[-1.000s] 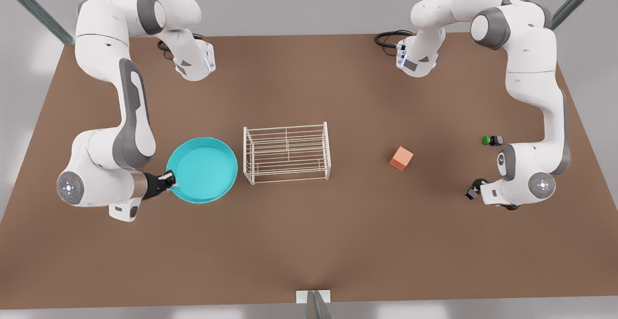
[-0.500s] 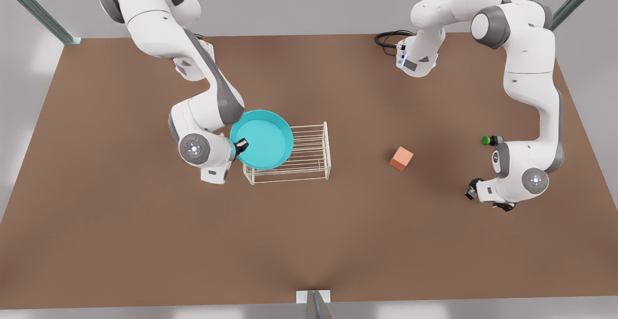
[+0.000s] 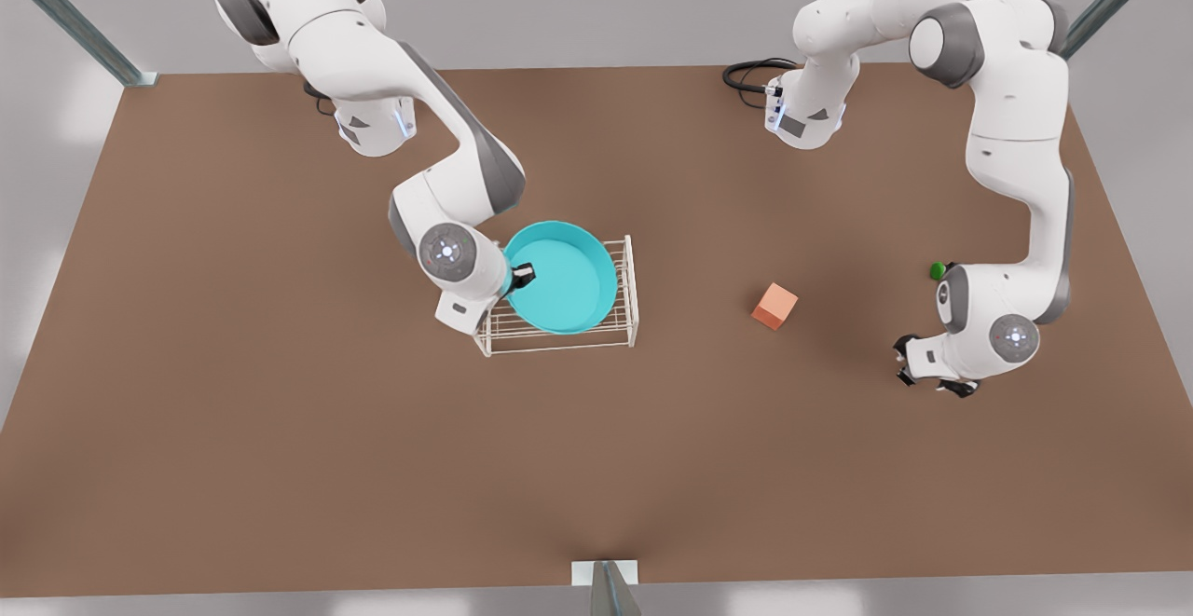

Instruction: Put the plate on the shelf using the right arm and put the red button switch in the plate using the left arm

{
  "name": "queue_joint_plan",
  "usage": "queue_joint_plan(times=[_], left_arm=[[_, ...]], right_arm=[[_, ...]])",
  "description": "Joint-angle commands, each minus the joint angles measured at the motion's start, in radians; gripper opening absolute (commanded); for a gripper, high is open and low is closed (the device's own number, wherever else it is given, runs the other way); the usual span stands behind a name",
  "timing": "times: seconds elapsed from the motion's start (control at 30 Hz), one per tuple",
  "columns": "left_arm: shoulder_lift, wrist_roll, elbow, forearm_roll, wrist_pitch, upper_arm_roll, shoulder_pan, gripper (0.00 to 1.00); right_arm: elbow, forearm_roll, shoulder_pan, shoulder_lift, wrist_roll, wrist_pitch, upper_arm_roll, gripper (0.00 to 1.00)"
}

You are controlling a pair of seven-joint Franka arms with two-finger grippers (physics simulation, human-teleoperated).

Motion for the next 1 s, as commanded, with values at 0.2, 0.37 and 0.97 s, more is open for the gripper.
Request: queue_joint_plan(times=[0.2, 0.37, 0.97], left_arm=[[0.013, -0.03, -0.01, 0.001, 0.042, 0.0, 0.002, 1.0], [0.014, -0.03, -0.041, 0.002, 0.074, 0.012, 0.002, 1.0], [0.024, -0.042, -0.055, 0.002, 0.124, 0.015, -0.012, 0.4]], right_arm=[[0.01, -0.002, -0.018, -0.038, 0.315, -0.032, -0.013, 1.0], [0.065, -0.045, -0.279, -0.132, -0.205, -0.244, -0.015, 1.0], [0.142, -0.172, -0.426, -0.099, -0.212, -0.271, -0.046, 1.0]])
